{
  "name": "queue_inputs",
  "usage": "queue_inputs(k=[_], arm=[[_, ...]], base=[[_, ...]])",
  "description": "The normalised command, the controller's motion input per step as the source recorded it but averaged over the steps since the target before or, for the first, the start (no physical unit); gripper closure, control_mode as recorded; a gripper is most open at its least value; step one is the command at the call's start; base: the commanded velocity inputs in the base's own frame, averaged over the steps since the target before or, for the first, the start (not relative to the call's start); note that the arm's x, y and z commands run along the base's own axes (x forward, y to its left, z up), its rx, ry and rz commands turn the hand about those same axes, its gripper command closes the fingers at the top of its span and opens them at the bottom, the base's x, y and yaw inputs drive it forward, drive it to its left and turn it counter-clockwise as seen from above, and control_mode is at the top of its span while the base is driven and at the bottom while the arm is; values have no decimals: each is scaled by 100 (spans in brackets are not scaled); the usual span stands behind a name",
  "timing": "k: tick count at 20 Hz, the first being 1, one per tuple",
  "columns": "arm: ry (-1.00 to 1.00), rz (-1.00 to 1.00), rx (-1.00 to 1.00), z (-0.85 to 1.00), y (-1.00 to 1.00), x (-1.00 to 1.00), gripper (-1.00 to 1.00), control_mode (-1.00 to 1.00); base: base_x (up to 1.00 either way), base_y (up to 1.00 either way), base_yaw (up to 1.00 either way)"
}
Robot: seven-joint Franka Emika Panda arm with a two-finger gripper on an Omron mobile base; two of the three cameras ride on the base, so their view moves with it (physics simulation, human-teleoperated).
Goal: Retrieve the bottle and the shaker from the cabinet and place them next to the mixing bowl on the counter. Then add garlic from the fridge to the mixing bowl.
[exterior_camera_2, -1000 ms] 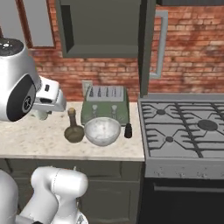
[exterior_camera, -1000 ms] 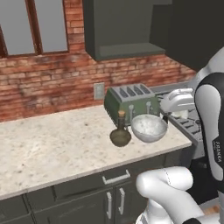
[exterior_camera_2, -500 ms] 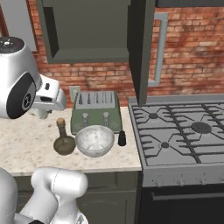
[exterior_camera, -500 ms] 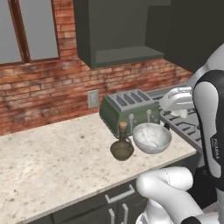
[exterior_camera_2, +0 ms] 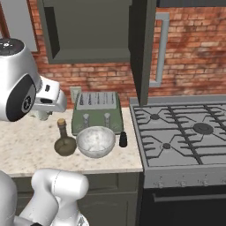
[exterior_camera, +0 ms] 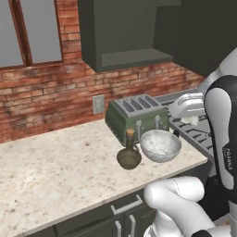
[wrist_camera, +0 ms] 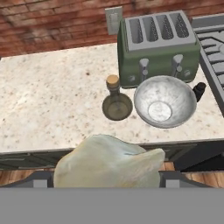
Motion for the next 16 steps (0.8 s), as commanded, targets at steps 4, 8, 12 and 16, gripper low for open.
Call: queue_inputs(k=[4,8,12,16], arm=[[0,0,0,0,0,0,100,100],[0,0,0,0,0,0,100,-100],[20,-3,-7,16,10,39,100,-100],[45,0,-18,30,18,76,100,-100]], base=[[0,0,0],[0,0,0],[0,0,0],[0,0,0]])
